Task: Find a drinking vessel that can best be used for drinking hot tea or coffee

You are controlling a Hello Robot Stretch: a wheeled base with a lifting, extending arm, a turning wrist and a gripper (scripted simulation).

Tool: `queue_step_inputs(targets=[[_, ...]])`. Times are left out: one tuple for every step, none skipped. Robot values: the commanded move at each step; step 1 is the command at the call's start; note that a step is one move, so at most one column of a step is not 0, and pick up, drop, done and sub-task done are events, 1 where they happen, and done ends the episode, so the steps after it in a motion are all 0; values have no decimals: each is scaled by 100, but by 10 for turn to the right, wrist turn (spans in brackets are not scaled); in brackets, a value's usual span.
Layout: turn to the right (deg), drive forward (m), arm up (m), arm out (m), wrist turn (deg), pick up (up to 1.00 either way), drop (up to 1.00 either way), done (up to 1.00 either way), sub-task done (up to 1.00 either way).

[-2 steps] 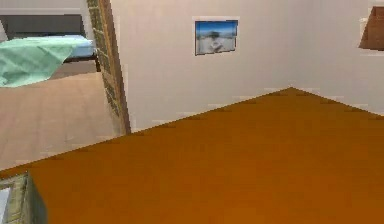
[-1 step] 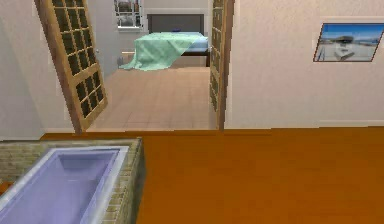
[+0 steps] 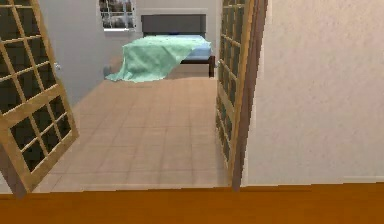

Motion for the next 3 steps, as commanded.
queue_step_inputs(targets=[[-30, 0, 0, 0, 0, 0, 0, 0, 0], [0, 80, 0, 0, 0, 0, 0, 0, 0], [-60, 0, 0, 0, 0, 0, 0, 0, 0]])
